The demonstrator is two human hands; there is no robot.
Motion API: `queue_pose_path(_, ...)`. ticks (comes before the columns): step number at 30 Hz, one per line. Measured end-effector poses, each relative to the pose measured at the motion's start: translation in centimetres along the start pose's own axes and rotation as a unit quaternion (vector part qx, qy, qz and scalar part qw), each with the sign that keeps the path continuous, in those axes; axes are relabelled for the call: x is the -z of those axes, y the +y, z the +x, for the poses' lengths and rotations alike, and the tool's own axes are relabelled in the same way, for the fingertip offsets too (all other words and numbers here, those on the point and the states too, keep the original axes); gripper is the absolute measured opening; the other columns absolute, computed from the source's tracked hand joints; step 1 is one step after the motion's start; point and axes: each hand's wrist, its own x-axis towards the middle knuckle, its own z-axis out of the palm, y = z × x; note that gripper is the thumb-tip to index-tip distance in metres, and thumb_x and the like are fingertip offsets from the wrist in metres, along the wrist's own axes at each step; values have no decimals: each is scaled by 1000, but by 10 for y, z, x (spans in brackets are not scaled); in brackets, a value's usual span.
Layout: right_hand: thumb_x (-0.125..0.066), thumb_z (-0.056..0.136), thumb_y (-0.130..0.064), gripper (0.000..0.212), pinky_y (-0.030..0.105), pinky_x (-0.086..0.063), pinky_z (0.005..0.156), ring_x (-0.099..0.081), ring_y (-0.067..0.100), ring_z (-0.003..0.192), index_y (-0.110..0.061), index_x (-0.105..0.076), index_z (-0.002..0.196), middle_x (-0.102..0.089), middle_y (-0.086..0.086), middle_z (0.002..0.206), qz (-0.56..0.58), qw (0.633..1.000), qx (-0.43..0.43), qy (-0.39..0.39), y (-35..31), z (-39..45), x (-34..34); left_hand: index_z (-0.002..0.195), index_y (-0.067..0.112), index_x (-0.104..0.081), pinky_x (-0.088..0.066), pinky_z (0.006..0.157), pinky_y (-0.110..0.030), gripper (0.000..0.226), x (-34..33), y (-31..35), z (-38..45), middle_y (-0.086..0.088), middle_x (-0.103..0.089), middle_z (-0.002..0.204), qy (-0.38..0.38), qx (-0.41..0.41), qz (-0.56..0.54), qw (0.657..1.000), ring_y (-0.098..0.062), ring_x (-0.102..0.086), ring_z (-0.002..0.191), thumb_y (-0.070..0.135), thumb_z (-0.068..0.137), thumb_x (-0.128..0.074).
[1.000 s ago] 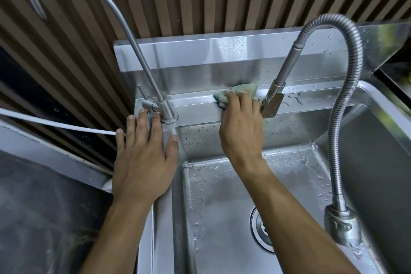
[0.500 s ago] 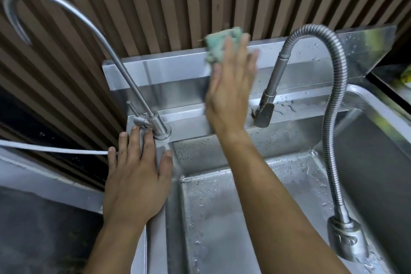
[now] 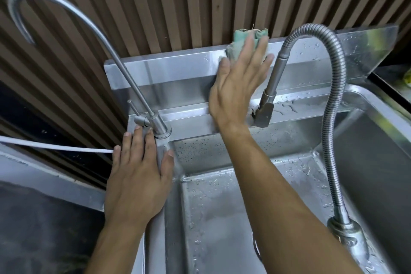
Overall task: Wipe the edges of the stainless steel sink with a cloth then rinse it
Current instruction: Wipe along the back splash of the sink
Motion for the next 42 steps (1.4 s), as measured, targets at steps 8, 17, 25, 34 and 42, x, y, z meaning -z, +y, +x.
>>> queue_pose_path(8,-32,112,-30,55,53,-9,129,-7,43,157,-8,-23,162,-18,17,170,-93,968,218,-84,15,-11,2,166,15,-16,0,131,-42,84,3,1,-1,-7,-8,174,-13,4,5,1000,-23,0,161,61,98,1)
queue_pose_path(17,-39,112,-21,54,54,-20,126,-11,42,157,-4,-26,161,-21,19,169,-76,952,276,-104,11,-20,-4,165,13,-22,-1,130,-43,84,1,4,1,-9,-14,173,0,5,9,1000,-25,-5,161,63,101,-2)
queue_pose_path(25,-32,113,-36,55,58,-17,126,-13,47,156,-10,-30,161,-21,19,169,-126,958,244,-84,-1,-18,-4,119,15,-74,-41,110,-34,42,35,17,-17,1,-71,122,246,-38,-220,943,-20,-62,120,31,105,-39)
queue_pose_path(34,-37,106,-13,55,20,1,125,-16,34,152,2,-27,159,-16,25,167,51,996,-45,54,-4,-8,12,163,7,-24,-9,130,-48,59,54,93,111,-11,-16,173,196,-184,-79,960,-32,-10,160,21,107,-37)
queue_pose_path(42,-44,96,-24,56,51,-36,113,-40,43,143,-1,-49,146,-40,20,159,-184,959,122,-178,8,-81,36,167,16,1,2,130,-47,68,18,70,132,-6,3,175,240,-213,39,946,-31,4,161,26,109,-35)
